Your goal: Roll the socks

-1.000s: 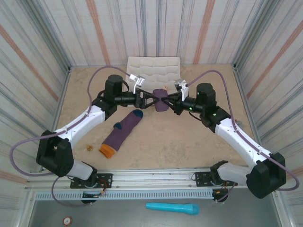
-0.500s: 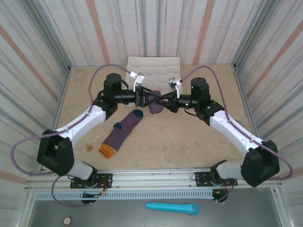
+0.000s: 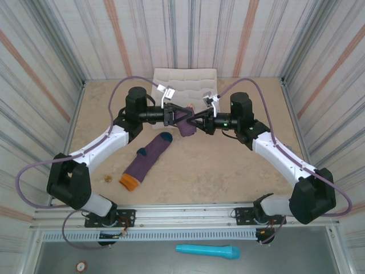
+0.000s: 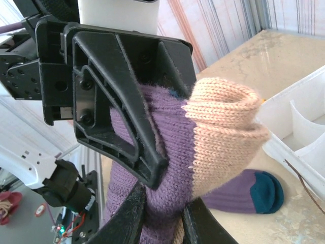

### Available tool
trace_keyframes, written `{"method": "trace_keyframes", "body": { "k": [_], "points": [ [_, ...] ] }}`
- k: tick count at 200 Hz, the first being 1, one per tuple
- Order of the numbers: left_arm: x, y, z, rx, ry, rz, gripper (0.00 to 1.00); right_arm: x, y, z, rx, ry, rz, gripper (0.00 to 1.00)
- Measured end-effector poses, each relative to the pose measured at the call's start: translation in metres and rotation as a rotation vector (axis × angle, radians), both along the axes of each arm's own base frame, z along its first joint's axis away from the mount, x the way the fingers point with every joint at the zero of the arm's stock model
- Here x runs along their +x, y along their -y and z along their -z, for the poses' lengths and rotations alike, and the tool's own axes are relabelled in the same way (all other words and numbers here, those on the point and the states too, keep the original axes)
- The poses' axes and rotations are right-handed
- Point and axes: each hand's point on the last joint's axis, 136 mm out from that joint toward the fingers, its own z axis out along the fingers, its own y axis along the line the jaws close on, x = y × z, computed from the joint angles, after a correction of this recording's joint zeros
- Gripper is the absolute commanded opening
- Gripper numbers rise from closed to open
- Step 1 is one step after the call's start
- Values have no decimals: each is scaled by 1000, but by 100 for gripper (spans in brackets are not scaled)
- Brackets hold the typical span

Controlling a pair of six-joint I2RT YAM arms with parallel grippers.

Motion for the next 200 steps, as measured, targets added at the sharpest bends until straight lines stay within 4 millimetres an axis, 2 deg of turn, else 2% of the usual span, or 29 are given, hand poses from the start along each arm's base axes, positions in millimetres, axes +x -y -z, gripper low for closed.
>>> {"method": "trace_keyframes", "body": {
  "k": [8, 29, 43, 61, 81, 112, 146, 166, 200],
  "points": [
    [1, 1, 0, -1, 2, 1, 0, 1, 1, 0, -1, 1, 6, 15],
    [4, 3, 0, 3, -4, 2, 0, 4, 3, 0, -3, -1, 18, 26],
    [6, 4, 0, 7, -9, 3, 0, 7, 5, 1, -4, -11, 34, 39],
    [10, 8, 0, 14, -13, 6, 0, 13, 11, 3, -12, -31, 73, 63],
    [14, 13, -2, 27, -2, 4, 0, 22, 24, 3, -35, -30, 155, 74],
    [29, 18, -4, 60, 46, -9, 0, 36, 56, 4, -89, -21, 337, 80],
    [58, 24, 7, 131, 109, -68, 0, 38, 99, 13, -181, -30, 569, 81],
    [79, 27, 23, 182, 135, -114, 0, 32, 118, 23, -223, -60, 659, 81],
    [114, 32, 63, 270, 153, -185, 0, 14, 135, 43, -250, -119, 720, 81]
  ]
}}
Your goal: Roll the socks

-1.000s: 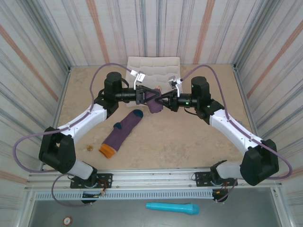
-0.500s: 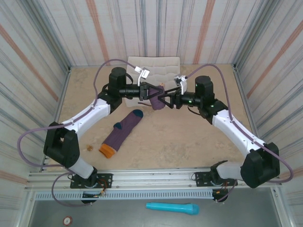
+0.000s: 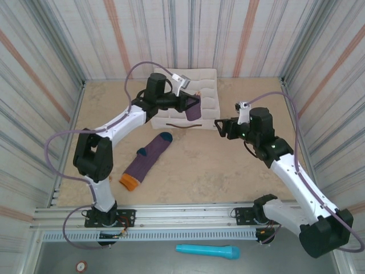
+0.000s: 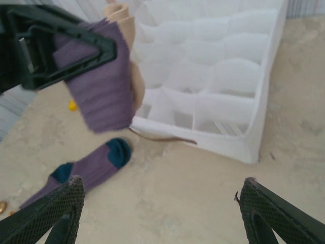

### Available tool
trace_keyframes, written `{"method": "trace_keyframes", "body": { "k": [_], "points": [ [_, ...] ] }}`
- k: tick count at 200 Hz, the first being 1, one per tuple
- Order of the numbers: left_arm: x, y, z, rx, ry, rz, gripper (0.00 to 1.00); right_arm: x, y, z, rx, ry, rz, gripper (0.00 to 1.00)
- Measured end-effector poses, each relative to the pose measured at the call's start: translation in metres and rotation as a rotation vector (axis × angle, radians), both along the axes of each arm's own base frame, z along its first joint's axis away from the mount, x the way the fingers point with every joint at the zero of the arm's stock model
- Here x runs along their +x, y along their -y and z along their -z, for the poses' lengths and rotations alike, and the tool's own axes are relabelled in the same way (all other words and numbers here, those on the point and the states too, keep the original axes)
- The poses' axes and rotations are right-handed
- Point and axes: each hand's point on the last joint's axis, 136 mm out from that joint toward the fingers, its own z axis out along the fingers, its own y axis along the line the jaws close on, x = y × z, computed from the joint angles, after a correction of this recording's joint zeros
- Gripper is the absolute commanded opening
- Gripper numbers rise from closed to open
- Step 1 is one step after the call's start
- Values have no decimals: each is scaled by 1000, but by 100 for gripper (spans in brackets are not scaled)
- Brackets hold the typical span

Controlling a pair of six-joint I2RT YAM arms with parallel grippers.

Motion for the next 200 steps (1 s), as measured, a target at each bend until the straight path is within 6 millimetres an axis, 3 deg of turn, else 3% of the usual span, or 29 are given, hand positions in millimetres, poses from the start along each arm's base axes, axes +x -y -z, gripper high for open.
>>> {"method": "trace_keyframes", "body": {
  "k": [28, 51, 107, 127, 200],
  "points": [
    [25, 3, 32, 60, 23, -43, 0, -13, 8, 9, 15, -22, 29, 81],
    [41, 8, 43, 91, 62, -49, 0, -22, 12, 15, 20, -36, 40, 81],
    [86, 13, 20, 75, 195, -67, 0, -29, 16, 20, 24, -40, 49, 82],
    [100, 10, 21, 77, 222, -76, 0, -30, 16, 22, 22, -45, 49, 82],
    [112, 12, 73, 142, 209, -55, 0, -24, 17, 38, 11, -95, 54, 82]
  ]
}}
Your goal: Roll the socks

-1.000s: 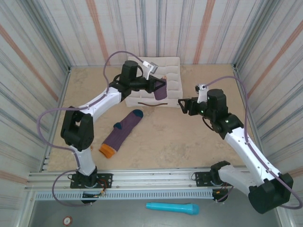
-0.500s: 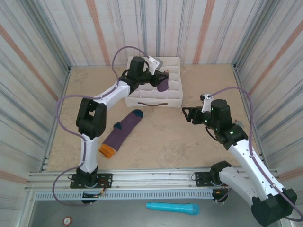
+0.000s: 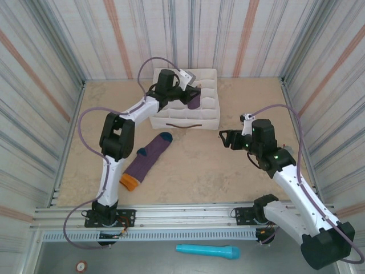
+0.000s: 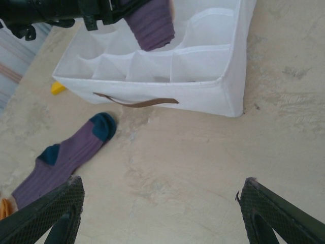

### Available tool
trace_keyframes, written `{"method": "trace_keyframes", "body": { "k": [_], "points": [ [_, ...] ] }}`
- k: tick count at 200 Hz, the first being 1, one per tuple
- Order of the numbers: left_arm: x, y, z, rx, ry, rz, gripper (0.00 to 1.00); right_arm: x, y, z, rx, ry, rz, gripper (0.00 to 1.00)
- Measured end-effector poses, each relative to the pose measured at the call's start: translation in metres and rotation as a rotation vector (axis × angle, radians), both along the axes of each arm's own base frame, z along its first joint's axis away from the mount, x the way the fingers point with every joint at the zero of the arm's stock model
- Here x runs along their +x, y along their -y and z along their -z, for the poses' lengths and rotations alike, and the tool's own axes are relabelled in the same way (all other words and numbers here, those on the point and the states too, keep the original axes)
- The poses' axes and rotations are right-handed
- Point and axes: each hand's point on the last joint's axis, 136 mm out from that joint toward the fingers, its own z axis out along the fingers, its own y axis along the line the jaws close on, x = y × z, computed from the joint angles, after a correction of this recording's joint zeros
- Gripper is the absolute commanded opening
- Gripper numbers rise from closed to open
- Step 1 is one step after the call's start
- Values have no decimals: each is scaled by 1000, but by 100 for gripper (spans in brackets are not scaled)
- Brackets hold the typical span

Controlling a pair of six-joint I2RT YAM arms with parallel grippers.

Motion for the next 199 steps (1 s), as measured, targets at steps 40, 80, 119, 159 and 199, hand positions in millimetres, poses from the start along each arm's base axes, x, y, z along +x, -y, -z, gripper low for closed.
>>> {"method": "trace_keyframes", "body": {
  "k": [40, 80, 119, 159, 199],
  "points": [
    [4, 7, 7, 35, 54, 18, 0, -3, -4, 6, 17, -23, -19, 82],
    [3, 15, 4, 67, 131, 36, 0, -5, -6, 9, 23, -33, -32, 82],
    [1, 22, 9, 109, 209, 43, 0, -6, -6, 8, 25, -34, -35, 82],
    [-6, 21, 39, 186, 227, 43, 0, -7, -6, 5, 28, -23, -35, 82],
    [-2, 17, 41, 205, 275, 18, 0, -8, -6, 3, 33, -15, -38, 82]
  ]
}}
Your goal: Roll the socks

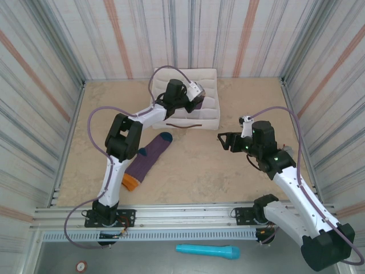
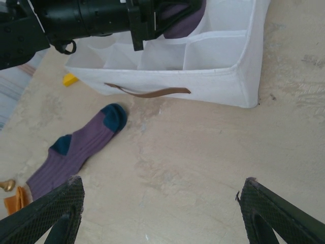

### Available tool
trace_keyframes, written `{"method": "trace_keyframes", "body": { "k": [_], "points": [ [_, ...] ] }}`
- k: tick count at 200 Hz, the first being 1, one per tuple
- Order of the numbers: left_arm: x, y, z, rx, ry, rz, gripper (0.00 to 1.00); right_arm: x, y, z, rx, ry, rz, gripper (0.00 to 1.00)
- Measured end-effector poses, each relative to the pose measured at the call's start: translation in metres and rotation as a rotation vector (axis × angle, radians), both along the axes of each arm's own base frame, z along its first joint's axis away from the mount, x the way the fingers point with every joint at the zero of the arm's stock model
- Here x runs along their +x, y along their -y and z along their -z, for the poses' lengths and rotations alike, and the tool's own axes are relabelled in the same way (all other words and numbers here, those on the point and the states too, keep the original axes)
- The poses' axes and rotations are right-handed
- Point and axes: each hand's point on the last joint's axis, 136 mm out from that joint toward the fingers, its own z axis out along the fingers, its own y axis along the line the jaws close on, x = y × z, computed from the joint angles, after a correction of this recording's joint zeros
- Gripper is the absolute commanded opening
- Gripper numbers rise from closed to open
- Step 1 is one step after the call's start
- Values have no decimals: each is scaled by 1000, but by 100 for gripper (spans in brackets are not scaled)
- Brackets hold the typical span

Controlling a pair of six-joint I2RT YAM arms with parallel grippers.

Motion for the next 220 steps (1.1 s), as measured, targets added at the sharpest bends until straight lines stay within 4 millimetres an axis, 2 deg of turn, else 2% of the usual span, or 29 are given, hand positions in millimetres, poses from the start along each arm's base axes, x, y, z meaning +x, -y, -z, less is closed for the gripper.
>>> {"method": "trace_keyframes", "body": {
  "k": [16, 45, 57, 107, 122, 138, 173, 220],
  "points": [
    [-1, -3, 5, 6, 12, -9, 1, 0, 0, 0, 0, -1, -1, 82],
    [-7, -6, 20, 20, -6, -7, 10, 0, 0, 1, -1, -2, 0, 82],
    [-8, -7, 22, 22, -9, -7, 17, 0, 0, 1, 0, -2, 0, 82],
    [-7, -8, 17, 9, 8, -20, 77, -1, 0, 1, 1, -7, 2, 82],
    [-6, -9, 12, 3, 7, -33, 85, -1, 0, 1, 1, -7, 2, 82],
    [-6, -12, 3, -4, 13, -47, 93, -1, 0, 2, 3, -10, 4, 82],
    [-12, -18, -26, -34, 3, -75, 99, 2, -2, 11, 7, -51, 7, 82],
    [-36, -28, -93, -111, -59, -91, 97, 4, -12, 35, 18, -157, -17, 83]
  ]
}}
